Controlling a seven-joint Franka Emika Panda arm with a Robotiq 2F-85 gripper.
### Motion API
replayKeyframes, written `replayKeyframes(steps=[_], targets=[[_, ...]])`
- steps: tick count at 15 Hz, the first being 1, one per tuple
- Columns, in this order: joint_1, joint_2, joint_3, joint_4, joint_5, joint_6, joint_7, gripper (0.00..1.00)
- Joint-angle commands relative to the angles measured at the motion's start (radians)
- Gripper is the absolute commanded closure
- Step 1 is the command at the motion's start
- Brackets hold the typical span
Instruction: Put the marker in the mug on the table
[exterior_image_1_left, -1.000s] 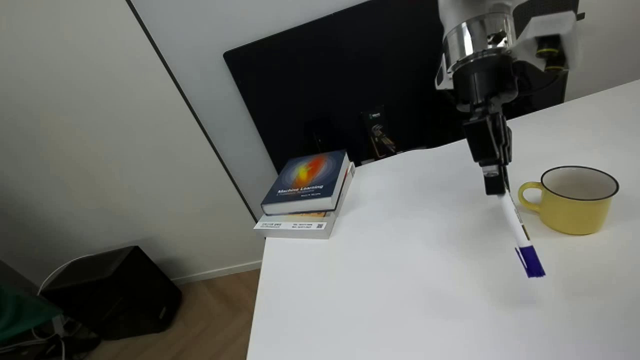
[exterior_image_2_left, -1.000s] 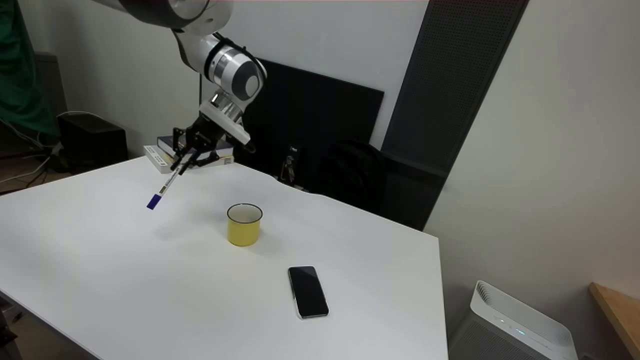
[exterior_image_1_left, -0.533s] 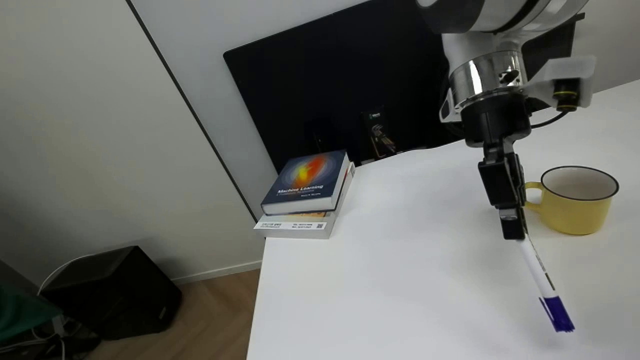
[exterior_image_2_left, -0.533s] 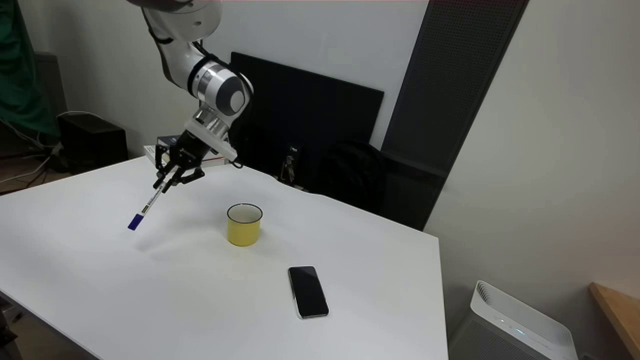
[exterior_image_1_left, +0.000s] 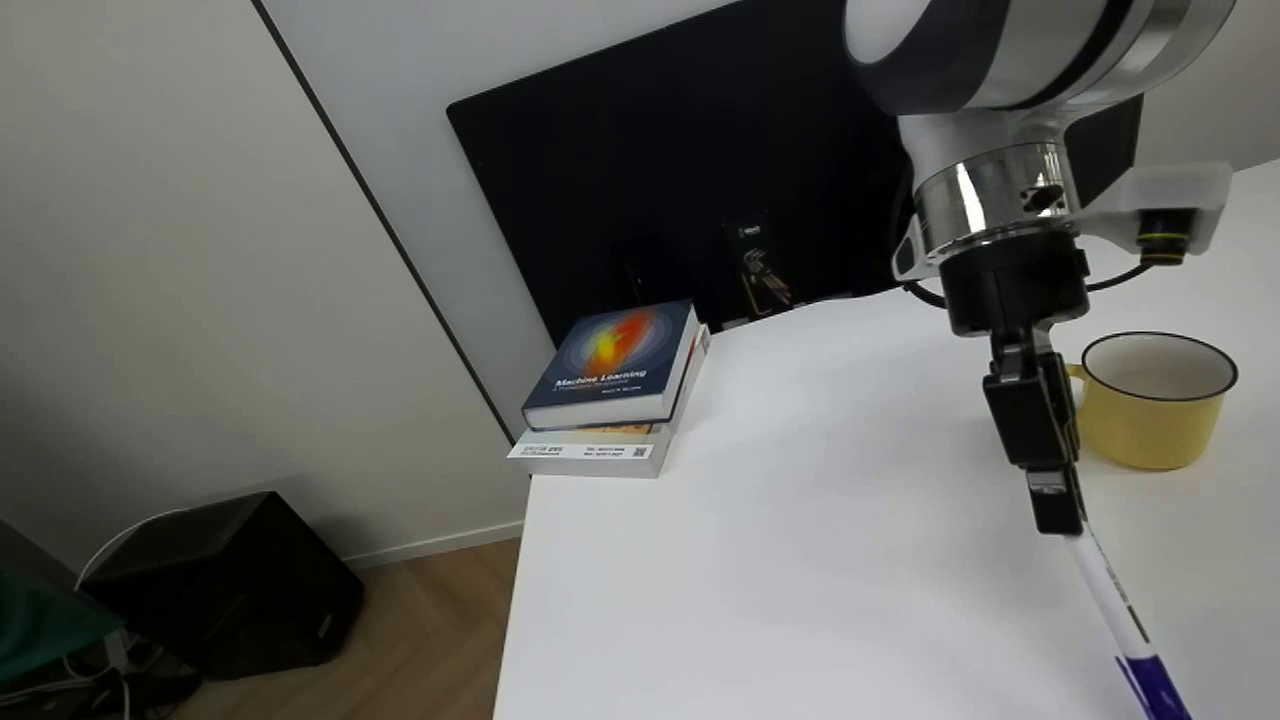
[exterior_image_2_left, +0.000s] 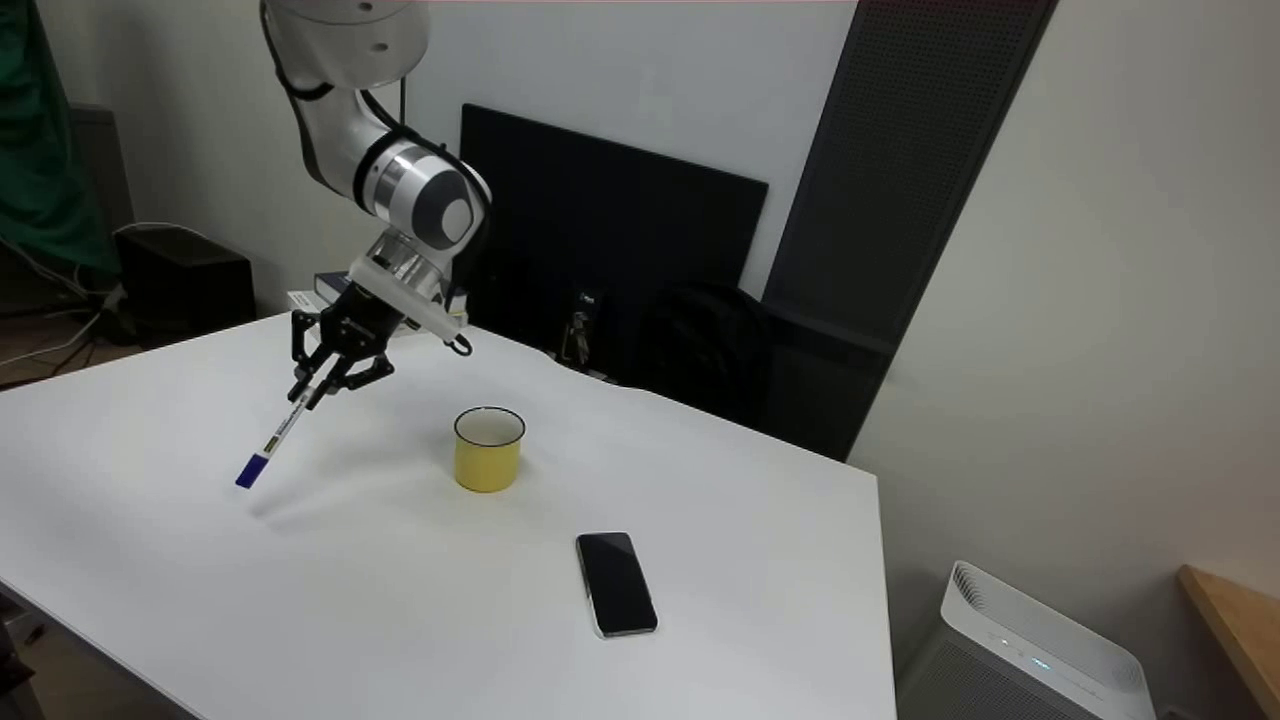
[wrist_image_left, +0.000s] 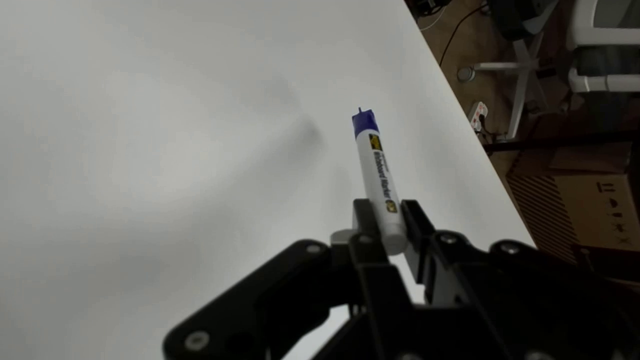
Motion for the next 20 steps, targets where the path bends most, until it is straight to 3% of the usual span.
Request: replayKeyframes(steps=[1,3,4,5,6,14,20], targets=[[0.003,-0.046,-0.004,-0.067,-0.021,0.04,0.003,0.96],[0.003,-0.048,-0.003,-0.08,-0.028,0.052,0.005,0.96],[0.004,-0.052,-0.002,-0.088,-0.03,0.06,0.007,0.91],[0.004,-0.055,-0.002,-0.095,-0.031,0.067,0.007,0.57],[0.005,-0.057,-0.003,-0.101,-0.032,0.074,0.01,0.56],[0.002,-0.063,-0.002,-0.115,-0.041,0.097,0.013,0.04],[0.015,-0.088,-0.016,-0.143,-0.05,0.163,0.061,0.0]])
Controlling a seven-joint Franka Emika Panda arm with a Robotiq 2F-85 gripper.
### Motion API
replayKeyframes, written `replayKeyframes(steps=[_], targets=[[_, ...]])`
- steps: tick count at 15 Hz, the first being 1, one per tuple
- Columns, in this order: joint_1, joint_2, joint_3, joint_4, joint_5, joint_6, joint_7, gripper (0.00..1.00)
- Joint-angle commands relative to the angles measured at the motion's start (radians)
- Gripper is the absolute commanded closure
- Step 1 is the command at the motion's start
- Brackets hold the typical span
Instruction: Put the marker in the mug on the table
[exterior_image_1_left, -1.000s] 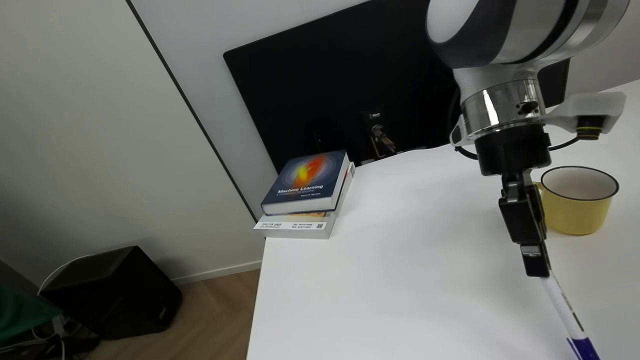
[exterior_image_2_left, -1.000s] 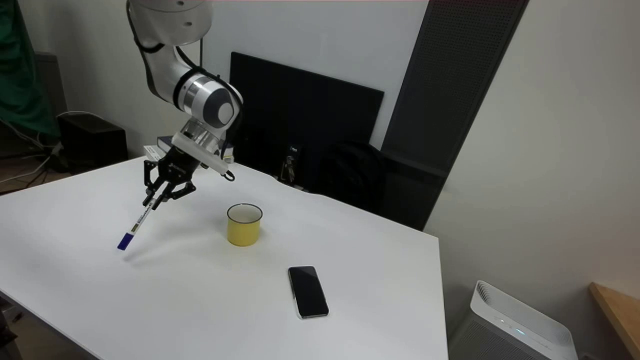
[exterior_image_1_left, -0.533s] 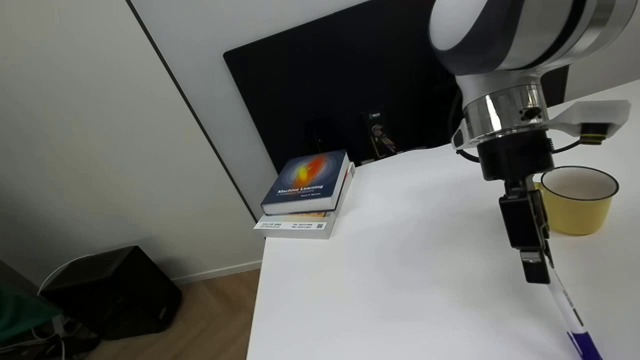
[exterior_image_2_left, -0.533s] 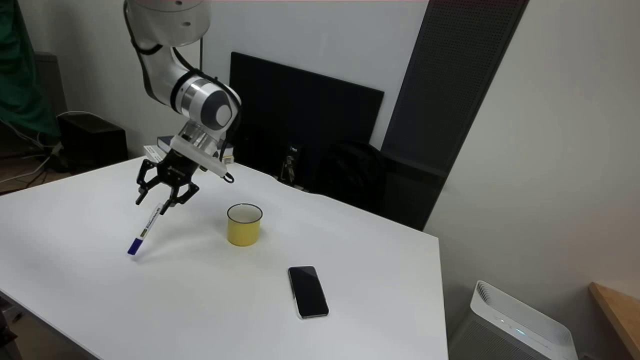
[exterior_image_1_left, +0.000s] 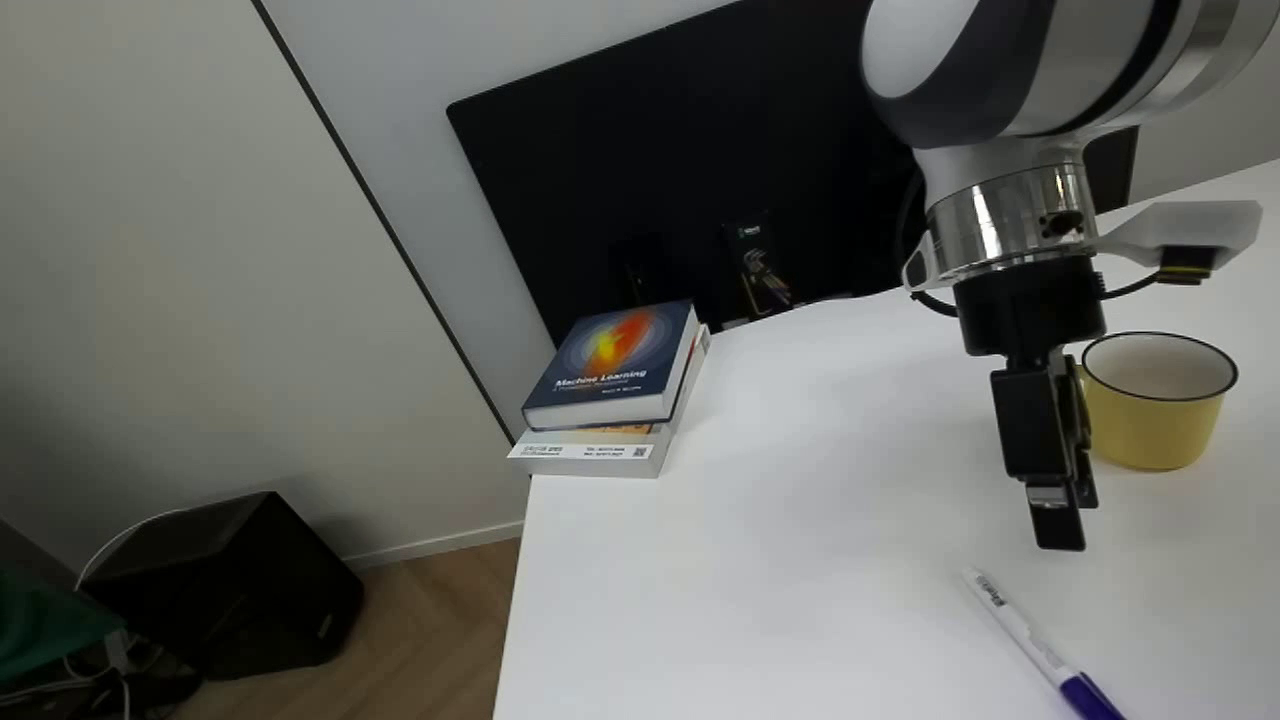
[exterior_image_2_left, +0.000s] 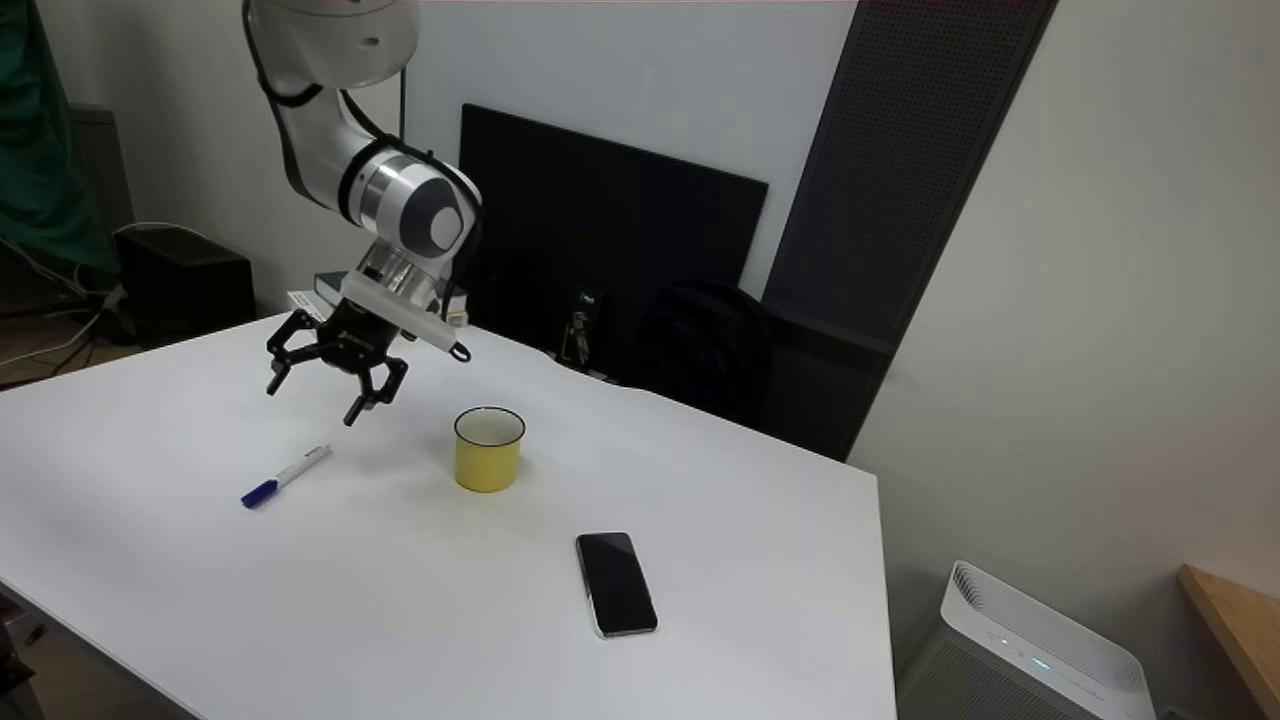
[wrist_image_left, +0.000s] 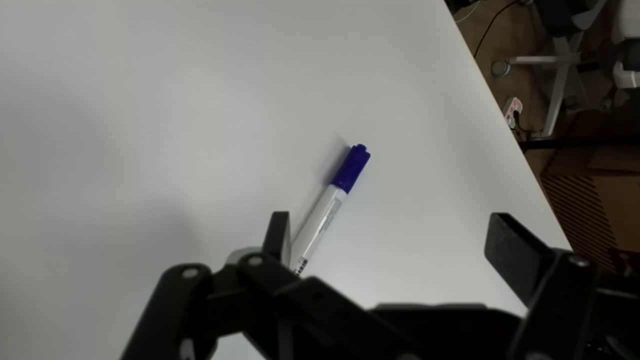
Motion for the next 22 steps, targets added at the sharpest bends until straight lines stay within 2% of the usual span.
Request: replayKeyframes(steps=[1,12,20,21,22], targets=[[0.017,-0.068,-0.021,-0.063,-0.015,0.065,0.087,0.0],[0.056,-0.241,-0.079,-0.182,0.008,0.244,0.528,0.0],[0.128,-0.31,-0.183,-0.27,-0.063,0.433,0.851,0.0],[0.096,-0.268,-0.147,-0.223,-0.041,0.406,0.746,0.0],[0.099,-0.269,-0.151,-0.228,-0.044,0.409,0.755,0.0]])
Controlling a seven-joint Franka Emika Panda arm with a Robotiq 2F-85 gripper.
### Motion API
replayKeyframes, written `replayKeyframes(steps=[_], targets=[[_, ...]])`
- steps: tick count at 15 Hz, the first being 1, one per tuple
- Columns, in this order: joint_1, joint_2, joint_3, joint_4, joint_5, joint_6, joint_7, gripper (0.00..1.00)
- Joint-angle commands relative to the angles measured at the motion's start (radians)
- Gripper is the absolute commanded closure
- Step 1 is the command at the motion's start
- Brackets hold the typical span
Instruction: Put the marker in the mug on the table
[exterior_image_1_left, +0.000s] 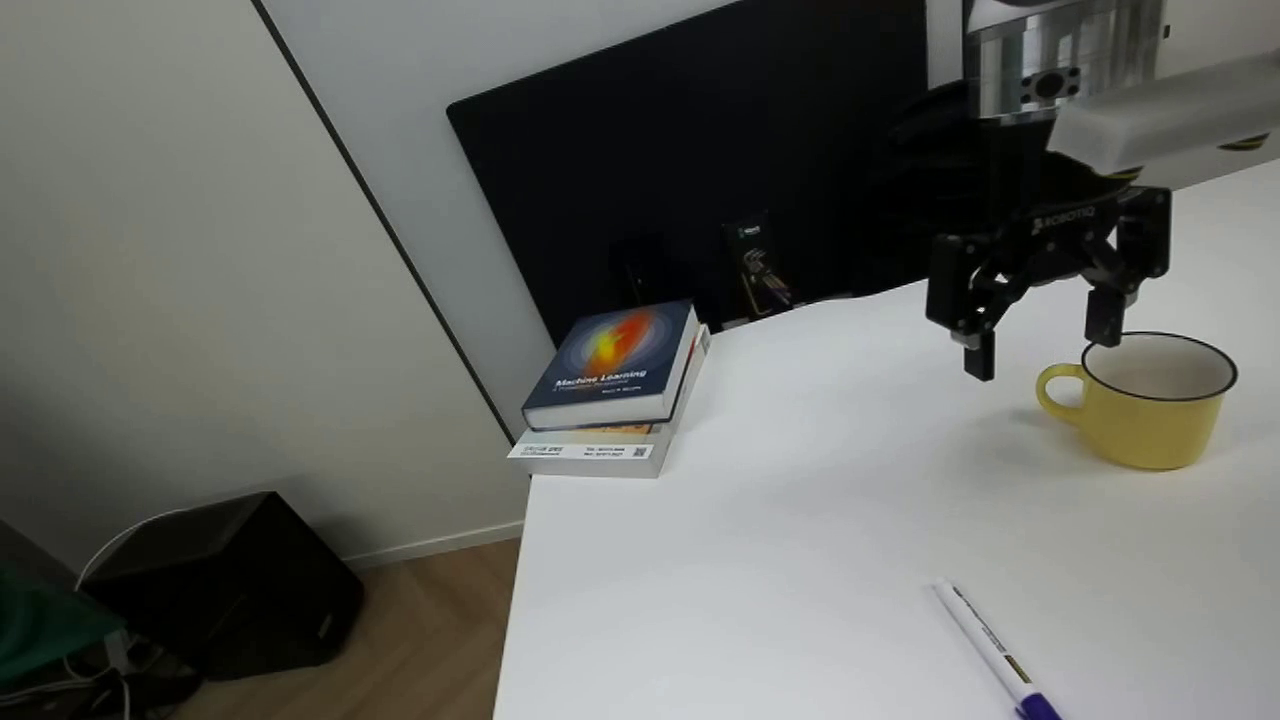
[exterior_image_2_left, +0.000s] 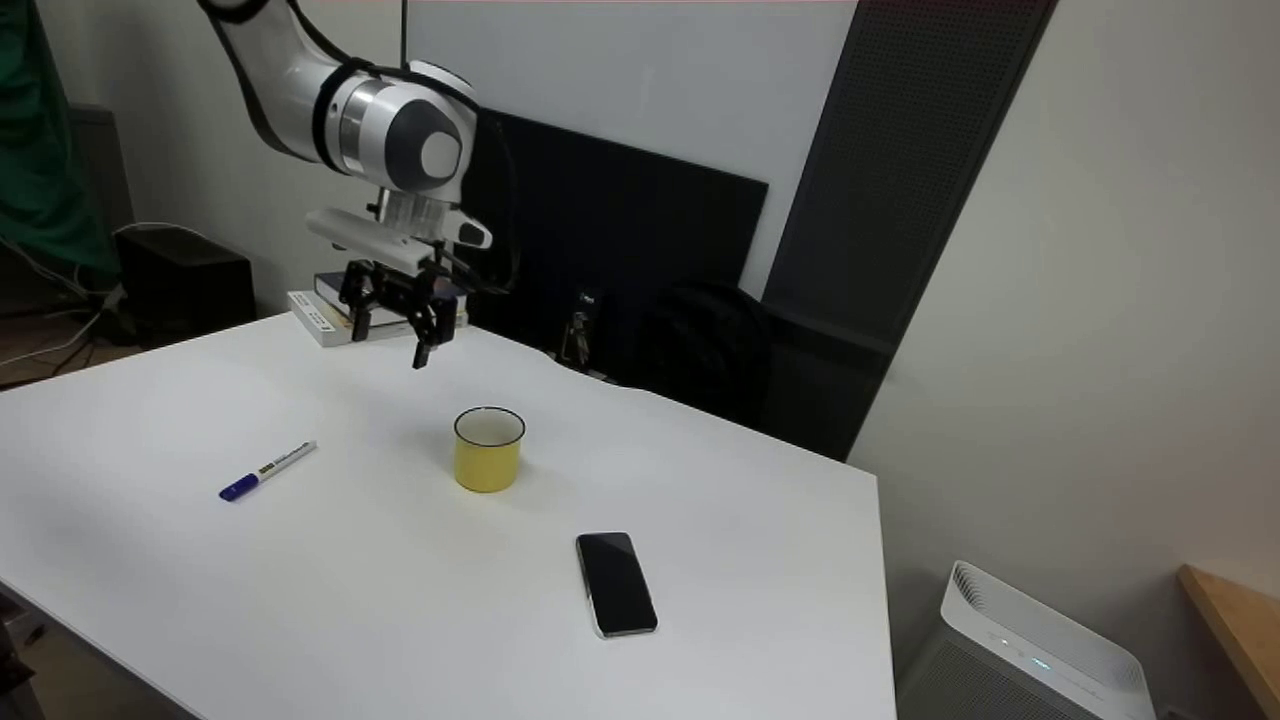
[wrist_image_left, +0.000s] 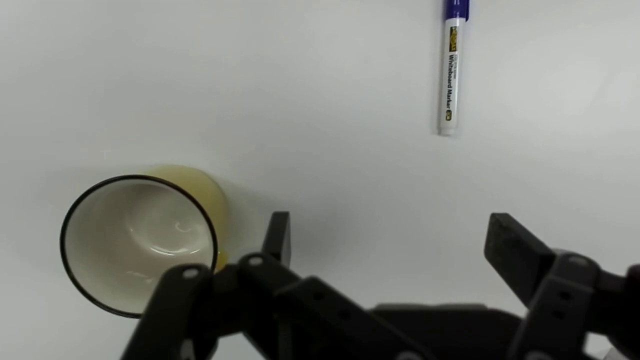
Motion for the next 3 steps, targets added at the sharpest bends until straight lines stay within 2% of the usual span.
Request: replayKeyframes(steps=[1,3], targets=[[-0.005,0.003,0.006,0.003,-0.002,-0.003,-0.003,0.0],[-0.005,0.005,0.007,0.003,-0.002,-0.003,-0.005,0.0]])
